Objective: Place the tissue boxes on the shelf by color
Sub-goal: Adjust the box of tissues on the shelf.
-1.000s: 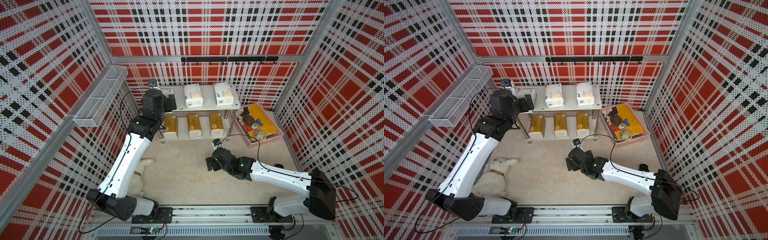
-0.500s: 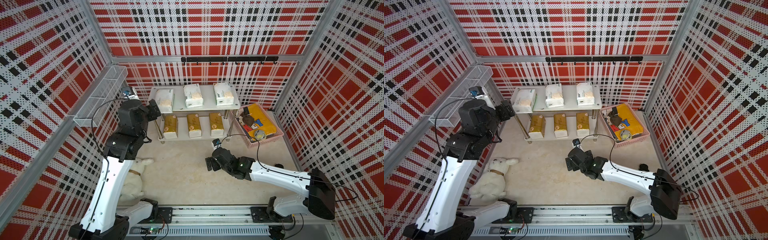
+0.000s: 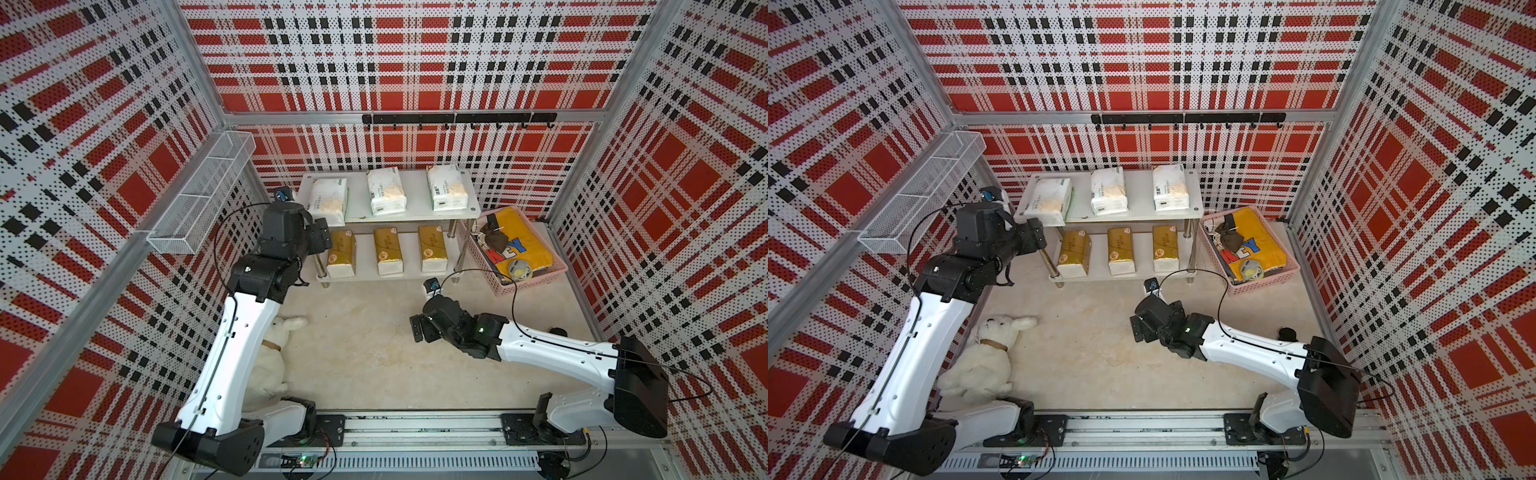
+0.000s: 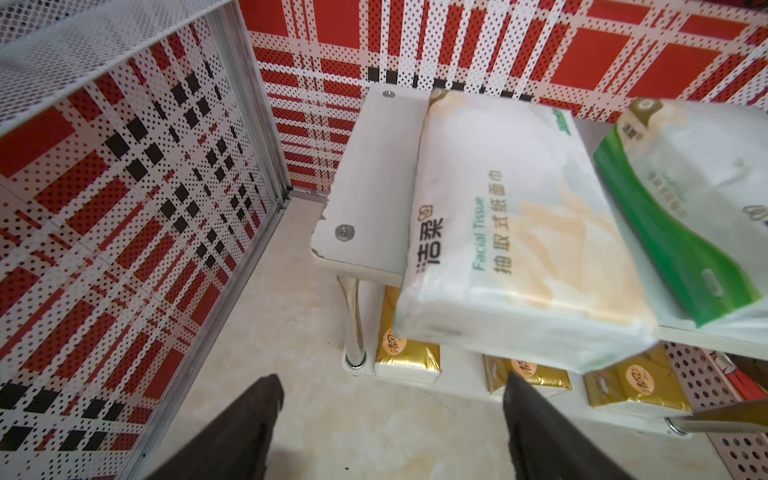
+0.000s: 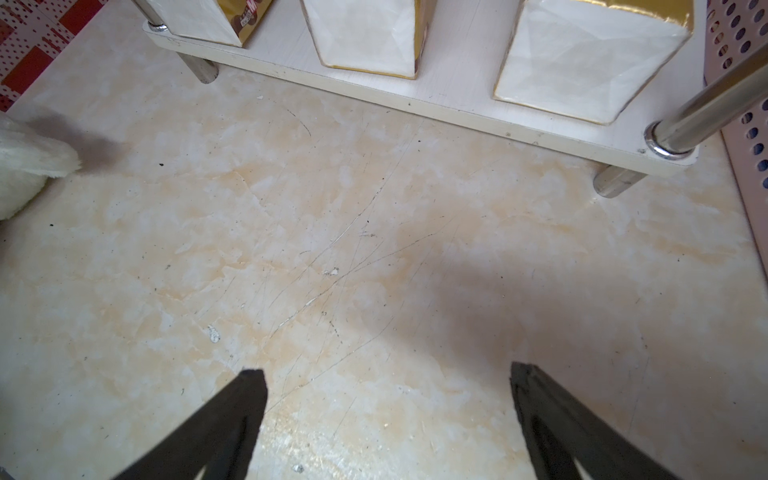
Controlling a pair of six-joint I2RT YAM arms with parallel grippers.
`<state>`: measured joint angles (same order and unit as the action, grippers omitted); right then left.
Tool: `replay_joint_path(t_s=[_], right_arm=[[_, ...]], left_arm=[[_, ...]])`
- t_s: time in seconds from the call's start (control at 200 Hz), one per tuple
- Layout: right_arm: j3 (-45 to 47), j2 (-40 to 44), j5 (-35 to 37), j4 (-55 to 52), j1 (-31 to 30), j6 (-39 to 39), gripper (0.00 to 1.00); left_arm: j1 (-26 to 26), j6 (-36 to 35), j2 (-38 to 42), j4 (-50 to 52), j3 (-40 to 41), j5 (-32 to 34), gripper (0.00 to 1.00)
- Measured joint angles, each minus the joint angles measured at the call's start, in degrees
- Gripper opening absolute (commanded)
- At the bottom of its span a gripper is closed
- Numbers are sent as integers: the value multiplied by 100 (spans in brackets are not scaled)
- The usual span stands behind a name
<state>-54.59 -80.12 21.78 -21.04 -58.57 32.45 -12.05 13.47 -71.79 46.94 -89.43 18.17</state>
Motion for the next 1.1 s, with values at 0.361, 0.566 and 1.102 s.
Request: replay_joint_path(t_s=[0.361,0.566,1.102], right_arm=[[0,4,11,2,0,0,100],[0,4,11,2,0,0,100],[0,4,17,2,-2,0,100]], left_arm=[[57,-111,-461,-164,-92,2,86],[127,-140,-507,-319,-212,0,86],[271,-208,-691,-573,-232,-299,84]])
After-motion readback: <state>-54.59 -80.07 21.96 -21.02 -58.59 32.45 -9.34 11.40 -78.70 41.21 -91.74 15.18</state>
